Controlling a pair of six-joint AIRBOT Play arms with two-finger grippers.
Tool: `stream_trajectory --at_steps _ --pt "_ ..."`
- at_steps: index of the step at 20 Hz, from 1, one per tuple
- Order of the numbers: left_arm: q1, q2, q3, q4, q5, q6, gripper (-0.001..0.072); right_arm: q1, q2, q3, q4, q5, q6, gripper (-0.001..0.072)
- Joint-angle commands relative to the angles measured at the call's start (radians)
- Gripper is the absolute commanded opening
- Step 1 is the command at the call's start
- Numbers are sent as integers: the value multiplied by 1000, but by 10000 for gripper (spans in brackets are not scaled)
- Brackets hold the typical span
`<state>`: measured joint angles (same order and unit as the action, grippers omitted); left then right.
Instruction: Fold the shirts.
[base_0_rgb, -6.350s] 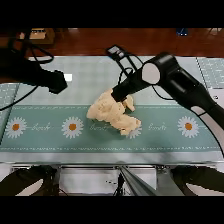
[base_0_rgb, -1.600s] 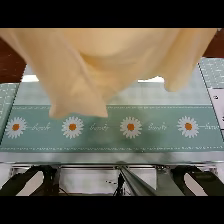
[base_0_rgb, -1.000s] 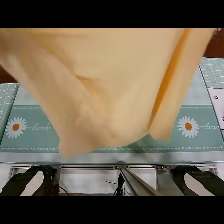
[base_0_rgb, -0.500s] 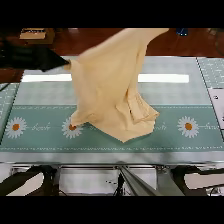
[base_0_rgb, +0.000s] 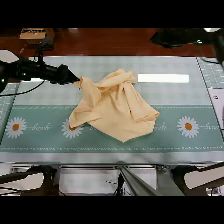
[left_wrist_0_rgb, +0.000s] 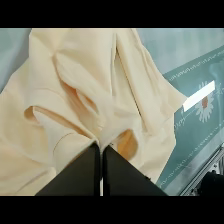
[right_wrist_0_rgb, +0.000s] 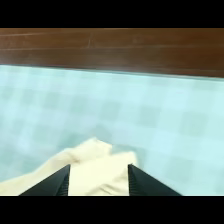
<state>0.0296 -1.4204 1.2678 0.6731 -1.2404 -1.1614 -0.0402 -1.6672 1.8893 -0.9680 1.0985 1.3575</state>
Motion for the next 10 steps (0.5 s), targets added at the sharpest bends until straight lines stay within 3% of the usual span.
stream_trajectory --at_steps 1,3,6,10 --pt "10 -13 -2 2 0 10 18 -130 135 0 -325 287 6 428" --pt "12 -13 -2 2 0 29 18 -222 171 -49 -591 539 17 414" --pt "12 -13 -2 1 -1 35 18 -424 276 -389 -270 554 47 417" --pt "12 -14 -2 1 0 50 19 -468 478 -995 -21 440 -40 544"
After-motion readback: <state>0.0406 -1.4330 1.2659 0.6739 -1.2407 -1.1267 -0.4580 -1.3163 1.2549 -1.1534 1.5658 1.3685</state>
